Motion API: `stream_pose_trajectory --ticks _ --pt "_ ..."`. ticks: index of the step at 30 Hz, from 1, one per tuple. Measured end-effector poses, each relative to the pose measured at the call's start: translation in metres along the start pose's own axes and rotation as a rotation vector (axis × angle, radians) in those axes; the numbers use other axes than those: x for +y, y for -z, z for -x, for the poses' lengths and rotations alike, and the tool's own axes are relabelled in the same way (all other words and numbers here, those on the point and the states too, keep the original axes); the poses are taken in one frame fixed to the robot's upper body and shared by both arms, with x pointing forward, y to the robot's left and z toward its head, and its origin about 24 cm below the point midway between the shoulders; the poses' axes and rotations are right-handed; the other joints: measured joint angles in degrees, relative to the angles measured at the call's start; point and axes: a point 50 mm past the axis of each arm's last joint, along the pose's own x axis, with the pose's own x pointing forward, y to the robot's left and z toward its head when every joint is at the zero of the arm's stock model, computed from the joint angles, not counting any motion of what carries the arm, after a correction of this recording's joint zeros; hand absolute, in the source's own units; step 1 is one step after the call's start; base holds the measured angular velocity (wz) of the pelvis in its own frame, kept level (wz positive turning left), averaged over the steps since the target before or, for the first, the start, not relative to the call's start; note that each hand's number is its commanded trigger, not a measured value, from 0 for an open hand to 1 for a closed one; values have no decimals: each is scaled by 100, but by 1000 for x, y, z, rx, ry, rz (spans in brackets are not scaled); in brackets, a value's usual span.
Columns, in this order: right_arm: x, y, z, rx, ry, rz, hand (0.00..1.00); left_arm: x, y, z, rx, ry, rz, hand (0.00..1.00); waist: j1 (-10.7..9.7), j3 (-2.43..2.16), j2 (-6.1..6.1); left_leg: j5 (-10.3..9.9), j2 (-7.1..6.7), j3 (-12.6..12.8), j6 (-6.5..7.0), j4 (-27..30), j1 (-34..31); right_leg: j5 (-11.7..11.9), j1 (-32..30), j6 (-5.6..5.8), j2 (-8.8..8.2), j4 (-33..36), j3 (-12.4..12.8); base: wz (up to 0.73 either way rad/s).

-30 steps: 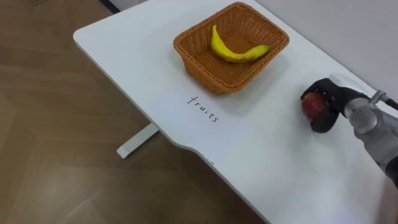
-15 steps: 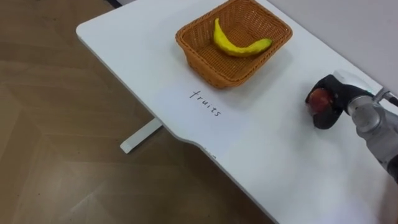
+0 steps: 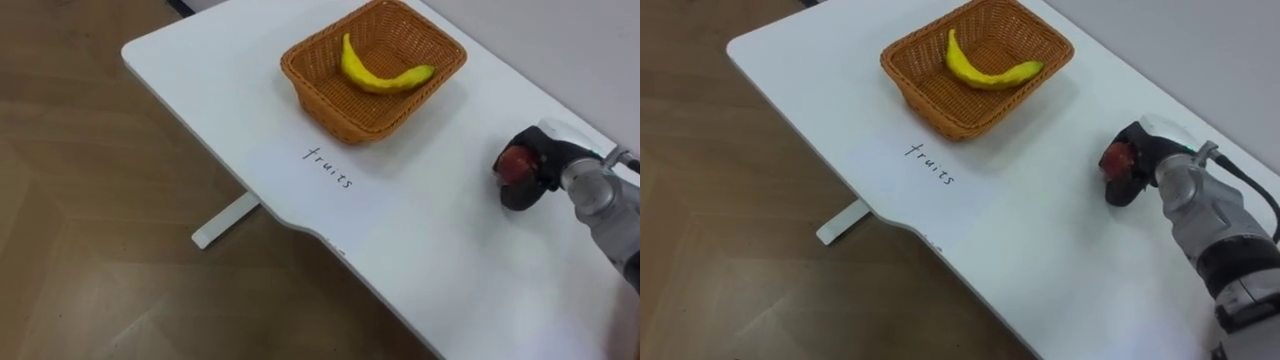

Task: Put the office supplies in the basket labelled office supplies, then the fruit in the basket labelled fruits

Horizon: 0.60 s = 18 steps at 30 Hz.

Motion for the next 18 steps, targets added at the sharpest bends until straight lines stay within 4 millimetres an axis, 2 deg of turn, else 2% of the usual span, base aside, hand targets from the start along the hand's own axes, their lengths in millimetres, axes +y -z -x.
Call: stream_pose_trajectory --ticks 3,8,10,11,12,15,18 --pt "-1 -5 0 -23 -14 21 100 -2 2 1 4 1 3 0 -42 -5 14 2 2 17 3 -48 64 -1 24 1 -6 5 71 -1" --pt "-2 -18 1 -82 -50 27 100 -3 7 2 15 -20 36 0 -272 -15 19 6 -13 16 8 -153 255 -11 194 17 -15 -60 111 1" --pt "-6 -31 6 -149 -31 2 100 -1 12 4 27 -32 49 0 -410 -66 -10 7 -9 18 9 -205 331 -15 262 25 -17 -110 98 0" --pt "-8 -36 8 -173 -23 -2 100 -1 13 5 31 -35 47 0 -449 -70 -3 7 -9 26 9 -214 367 -15 287 26 -19 -109 102 -4" --pt "-11 -42 11 -208 -10 -9 100 -2 16 6 38 -34 44 0 -496 -96 8 9 -7 44 13 -252 451 -18 344 31 -28 -109 107 -7" --pt "-16 -53 15 -262 0 -21 100 -3 25 9 63 -38 54 0 -617 -135 25 25 -12 149 40 -464 826 -42 606 69 -77 -117 118 -8" --pt "-25 -66 21 -325 29 -36 100 -4 33 13 82 -52 75 0 -817 -154 61 13 -31 135 59 -611 1166 -55 956 92 -85 -219 112 4"
